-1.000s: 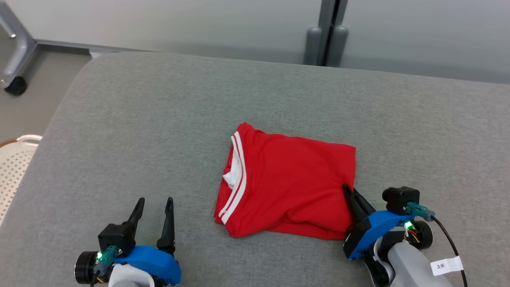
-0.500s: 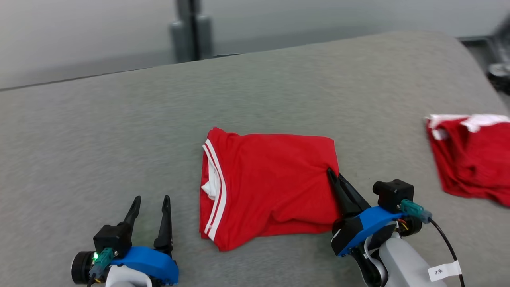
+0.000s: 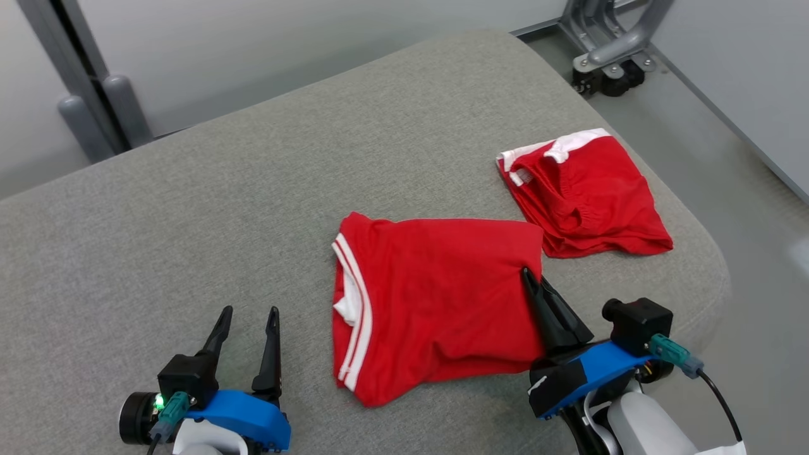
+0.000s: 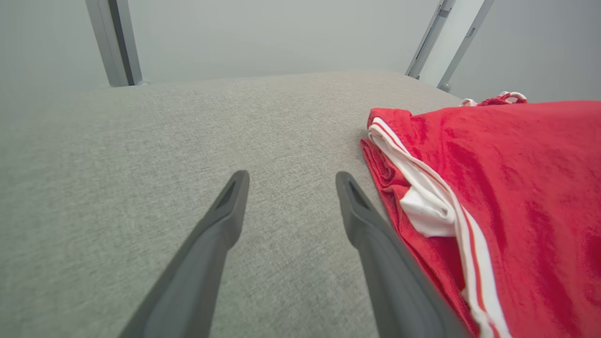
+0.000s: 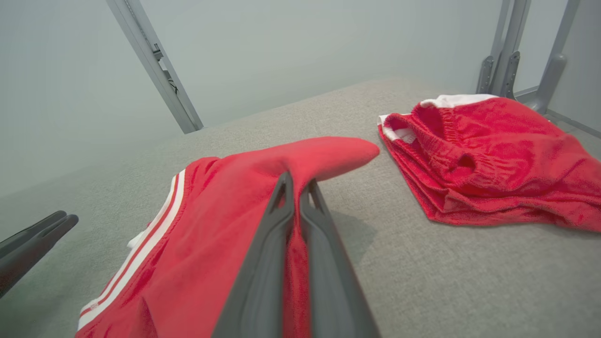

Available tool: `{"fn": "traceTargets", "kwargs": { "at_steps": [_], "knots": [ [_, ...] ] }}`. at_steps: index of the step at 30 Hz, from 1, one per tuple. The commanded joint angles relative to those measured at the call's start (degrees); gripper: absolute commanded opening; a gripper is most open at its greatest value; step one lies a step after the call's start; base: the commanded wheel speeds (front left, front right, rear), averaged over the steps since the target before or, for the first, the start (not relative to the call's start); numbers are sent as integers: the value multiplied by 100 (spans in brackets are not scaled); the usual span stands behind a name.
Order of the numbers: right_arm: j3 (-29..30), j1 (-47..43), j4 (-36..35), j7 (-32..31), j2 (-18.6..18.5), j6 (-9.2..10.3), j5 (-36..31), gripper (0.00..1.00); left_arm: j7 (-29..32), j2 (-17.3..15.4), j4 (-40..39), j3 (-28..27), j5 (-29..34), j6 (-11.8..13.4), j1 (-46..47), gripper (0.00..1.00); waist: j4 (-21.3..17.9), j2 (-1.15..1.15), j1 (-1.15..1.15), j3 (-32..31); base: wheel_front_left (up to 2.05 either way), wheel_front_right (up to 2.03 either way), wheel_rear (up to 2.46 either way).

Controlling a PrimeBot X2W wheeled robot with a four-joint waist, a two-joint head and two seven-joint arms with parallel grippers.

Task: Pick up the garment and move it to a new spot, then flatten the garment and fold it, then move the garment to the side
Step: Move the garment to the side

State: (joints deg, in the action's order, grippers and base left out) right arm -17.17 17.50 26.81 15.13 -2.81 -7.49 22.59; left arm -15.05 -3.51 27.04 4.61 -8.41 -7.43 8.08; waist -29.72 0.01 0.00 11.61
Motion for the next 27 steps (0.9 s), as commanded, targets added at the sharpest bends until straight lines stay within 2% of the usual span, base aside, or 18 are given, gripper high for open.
{"fn": "traceTargets", "kwargs": {
  "at_steps": [1, 5, 8, 17, 22, 27],
  "knots": [
    [54, -85, -83, 0, -19, 0, -78, 0, -16, -55, -24, 32, 36, -10, 34, 100, -56, -1, 0, -9, 0, 0, 0],
    [219, -74, -134, 0, -16, 0, -365, 0, -15, -114, -42, 92, -7, -10, 70, 100, -59, -1, 0, 84, 0, 0, 0],
    [460, 161, -3, -45, -23, 0, -853, 0, -15, -173, -56, 92, -53, -10, 9, 100, -20, -1, 0, 147, 0, 0, 0],
    [2190, 869, -107, -812, -84, 1, -3099, 0, -15, -387, -26, 188, -176, -9, 34, 100, 472, -1, 0, 377, 0, 0, 0],
    [2803, 1071, -313, -1226, -537, 2, -3904, 0, -14, -515, -72, 302, -265, -9, 97, 100, 761, -1, 0, 523, 0, 0, 0],
    [3231, 1041, -734, -1692, -871, 2, -4422, 0, -5, -637, -63, 332, -335, -8, 104, 100, 939, -1, 0, 652, 0, 0, 0]
  ]
}}
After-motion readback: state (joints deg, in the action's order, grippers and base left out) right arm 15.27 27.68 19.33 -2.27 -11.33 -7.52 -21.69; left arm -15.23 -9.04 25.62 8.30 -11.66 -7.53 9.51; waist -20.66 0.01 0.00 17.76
